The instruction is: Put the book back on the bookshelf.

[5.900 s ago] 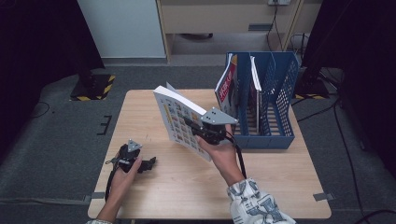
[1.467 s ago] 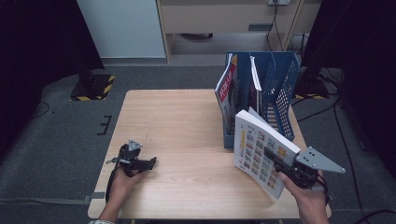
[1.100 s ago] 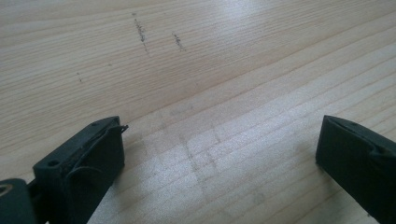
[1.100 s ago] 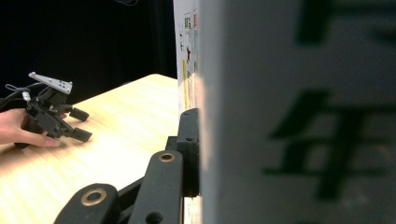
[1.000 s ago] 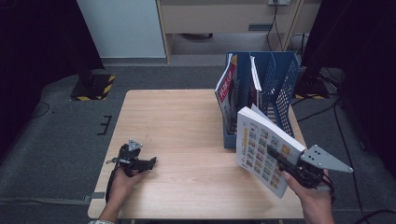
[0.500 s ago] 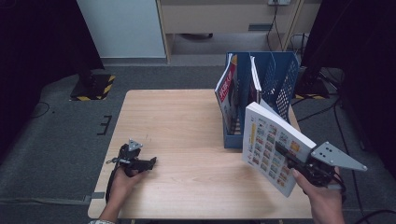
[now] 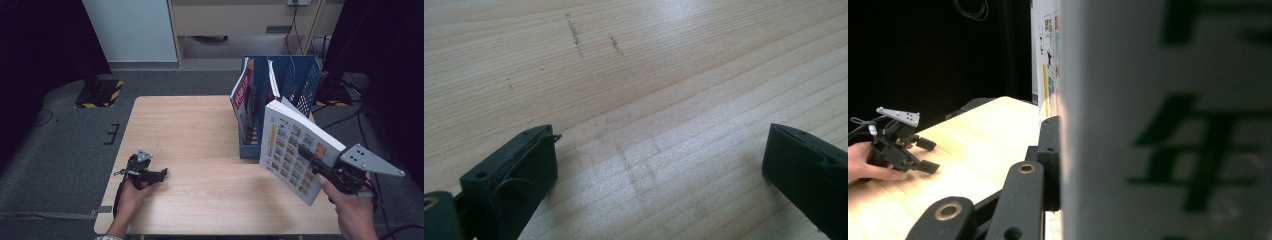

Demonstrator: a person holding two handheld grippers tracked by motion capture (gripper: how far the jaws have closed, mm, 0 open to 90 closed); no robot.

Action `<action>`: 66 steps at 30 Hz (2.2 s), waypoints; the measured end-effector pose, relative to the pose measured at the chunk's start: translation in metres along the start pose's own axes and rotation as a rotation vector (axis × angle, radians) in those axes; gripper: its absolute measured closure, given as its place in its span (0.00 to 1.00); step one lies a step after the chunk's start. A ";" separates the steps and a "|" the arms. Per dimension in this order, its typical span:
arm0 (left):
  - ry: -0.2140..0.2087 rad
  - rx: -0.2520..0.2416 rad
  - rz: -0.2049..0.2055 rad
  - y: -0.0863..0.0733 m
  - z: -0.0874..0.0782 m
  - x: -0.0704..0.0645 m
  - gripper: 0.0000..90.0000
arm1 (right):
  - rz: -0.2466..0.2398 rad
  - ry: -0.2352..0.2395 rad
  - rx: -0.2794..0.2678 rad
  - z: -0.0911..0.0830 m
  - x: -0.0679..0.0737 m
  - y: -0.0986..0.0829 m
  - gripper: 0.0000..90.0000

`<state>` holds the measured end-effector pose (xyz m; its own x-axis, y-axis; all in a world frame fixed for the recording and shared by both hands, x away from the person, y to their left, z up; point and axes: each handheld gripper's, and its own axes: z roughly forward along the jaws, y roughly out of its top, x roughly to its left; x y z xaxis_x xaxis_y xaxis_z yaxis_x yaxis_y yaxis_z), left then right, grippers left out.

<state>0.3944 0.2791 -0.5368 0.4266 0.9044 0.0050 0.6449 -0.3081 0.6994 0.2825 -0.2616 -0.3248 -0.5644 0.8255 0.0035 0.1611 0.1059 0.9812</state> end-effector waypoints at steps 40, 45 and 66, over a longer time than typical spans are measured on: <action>0.001 0.000 0.000 0.000 0.000 0.000 0.00 | 0.002 -0.114 0.006 0.017 -0.026 0.041 0.82; 0.002 0.000 -0.001 0.000 0.000 0.000 0.00 | 0.006 -0.128 0.009 0.018 -0.030 0.043 0.82; 0.002 0.000 -0.002 0.000 0.000 0.000 0.00 | 0.014 -0.206 0.024 0.028 -0.043 0.051 0.82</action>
<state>0.3945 0.2789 -0.5368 0.4245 0.9054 0.0052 0.6455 -0.3067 0.6995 0.3373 -0.2760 -0.2800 -0.3845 0.9228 -0.0251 0.1880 0.1049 0.9766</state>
